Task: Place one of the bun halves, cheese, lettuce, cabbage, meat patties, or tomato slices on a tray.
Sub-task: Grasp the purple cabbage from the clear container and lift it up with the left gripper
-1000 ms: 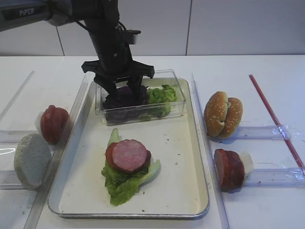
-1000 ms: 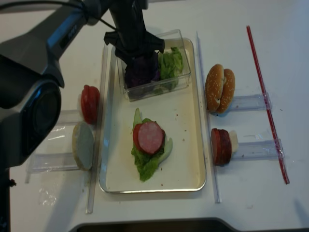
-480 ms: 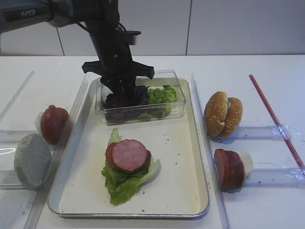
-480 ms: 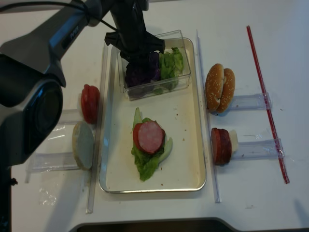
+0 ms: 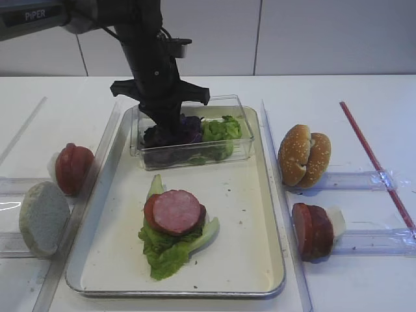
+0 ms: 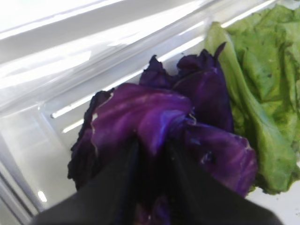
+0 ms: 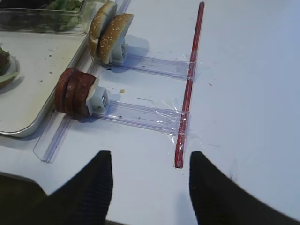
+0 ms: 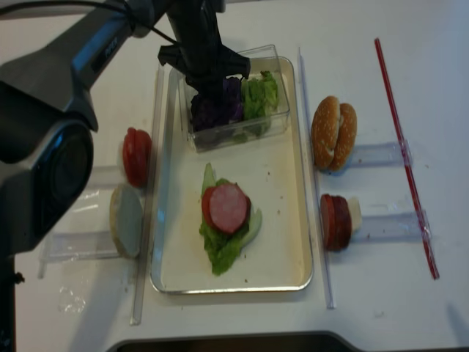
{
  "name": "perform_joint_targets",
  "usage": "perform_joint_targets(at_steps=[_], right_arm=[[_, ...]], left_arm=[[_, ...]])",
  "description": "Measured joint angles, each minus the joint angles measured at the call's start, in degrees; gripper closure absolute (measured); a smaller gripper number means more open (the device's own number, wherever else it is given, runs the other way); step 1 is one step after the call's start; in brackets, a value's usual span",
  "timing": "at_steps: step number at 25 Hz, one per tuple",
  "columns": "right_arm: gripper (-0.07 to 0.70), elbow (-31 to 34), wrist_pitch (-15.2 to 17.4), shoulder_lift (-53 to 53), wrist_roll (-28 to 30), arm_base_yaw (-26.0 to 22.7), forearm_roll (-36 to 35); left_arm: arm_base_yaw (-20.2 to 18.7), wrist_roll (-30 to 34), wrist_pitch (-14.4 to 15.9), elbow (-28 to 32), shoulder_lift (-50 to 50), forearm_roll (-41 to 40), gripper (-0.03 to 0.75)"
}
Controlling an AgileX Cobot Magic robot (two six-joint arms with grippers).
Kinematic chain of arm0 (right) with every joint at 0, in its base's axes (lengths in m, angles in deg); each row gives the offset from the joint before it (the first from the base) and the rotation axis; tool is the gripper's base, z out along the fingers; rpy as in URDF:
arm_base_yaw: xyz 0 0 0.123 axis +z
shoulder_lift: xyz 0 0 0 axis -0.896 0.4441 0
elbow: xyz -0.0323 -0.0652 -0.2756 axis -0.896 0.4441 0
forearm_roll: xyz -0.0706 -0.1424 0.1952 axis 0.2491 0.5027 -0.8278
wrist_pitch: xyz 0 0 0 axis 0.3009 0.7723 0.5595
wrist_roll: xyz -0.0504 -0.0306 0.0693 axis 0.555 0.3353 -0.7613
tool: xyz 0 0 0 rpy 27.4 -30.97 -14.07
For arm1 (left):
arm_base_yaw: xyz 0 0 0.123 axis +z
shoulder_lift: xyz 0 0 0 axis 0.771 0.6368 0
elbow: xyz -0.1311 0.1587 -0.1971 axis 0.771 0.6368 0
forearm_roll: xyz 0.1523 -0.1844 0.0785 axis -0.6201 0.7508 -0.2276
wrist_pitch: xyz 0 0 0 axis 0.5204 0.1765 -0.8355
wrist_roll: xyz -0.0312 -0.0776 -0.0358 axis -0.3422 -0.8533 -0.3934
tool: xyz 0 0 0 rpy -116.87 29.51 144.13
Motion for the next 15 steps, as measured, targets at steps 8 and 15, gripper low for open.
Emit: perform_joint_targets(at_steps=[8,15], right_arm=[[0.238,0.0,0.0,0.0,-0.3,0.0,0.0],[0.238,0.0,0.0,0.0,-0.3,0.0,0.0]], left_arm=[[0.0,0.0,0.2,0.0,-2.6,-0.2,0.601],[0.0,0.0,0.3,0.1,-3.1,-0.2,0.648]])
